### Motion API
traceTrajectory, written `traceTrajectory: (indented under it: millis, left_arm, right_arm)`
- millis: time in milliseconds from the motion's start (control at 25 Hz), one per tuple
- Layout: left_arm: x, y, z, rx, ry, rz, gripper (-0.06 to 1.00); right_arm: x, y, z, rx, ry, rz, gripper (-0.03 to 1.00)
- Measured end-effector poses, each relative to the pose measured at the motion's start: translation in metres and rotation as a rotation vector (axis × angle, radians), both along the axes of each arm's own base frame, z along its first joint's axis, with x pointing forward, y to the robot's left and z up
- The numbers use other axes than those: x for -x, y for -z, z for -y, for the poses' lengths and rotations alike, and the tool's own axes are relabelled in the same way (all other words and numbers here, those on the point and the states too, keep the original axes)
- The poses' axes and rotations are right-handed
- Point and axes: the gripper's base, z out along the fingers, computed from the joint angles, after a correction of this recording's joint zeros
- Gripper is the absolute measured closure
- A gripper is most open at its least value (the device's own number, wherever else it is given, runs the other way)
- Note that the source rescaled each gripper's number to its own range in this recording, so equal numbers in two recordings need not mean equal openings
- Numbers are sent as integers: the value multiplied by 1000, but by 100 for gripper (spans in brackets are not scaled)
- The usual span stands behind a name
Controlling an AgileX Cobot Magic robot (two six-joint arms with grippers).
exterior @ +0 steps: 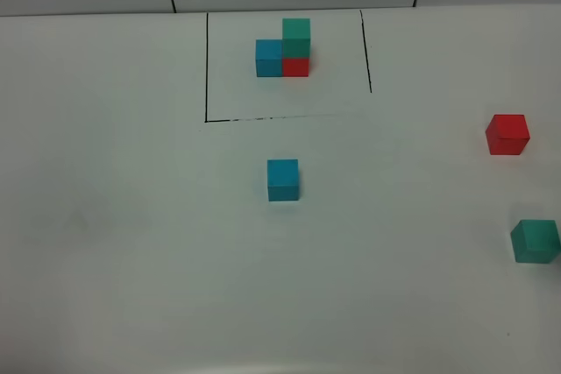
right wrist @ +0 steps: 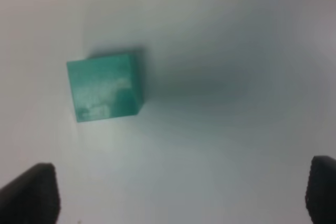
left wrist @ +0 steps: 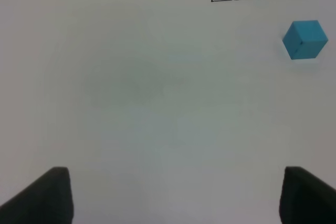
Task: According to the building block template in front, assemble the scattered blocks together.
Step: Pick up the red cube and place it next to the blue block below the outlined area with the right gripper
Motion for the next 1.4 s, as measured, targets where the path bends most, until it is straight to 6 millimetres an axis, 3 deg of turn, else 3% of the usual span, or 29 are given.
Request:
traceTrajectory:
  millis: [360,680,840,1120,1400]
  left_arm:
    - [0,0,0,1,0,-1,-3]
    - [0,0,0,1,0,-1,-3]
    - [0,0,0,1,0,-1,-3]
    - [0,0,0,1,0,-1,-3]
    - [0,0,0,1,0,-1,-3]
  right_arm:
    - [-34,-3,-10,-1,-63,-25,7]
    - [-102,-5,-7,11,-93,-23,8]
    - [-137,7,-8,2,-115,-38,8]
    - [-186,33,-29,11,-189,-71,8]
    - [-212,59,-28,4,-178,-116,10]
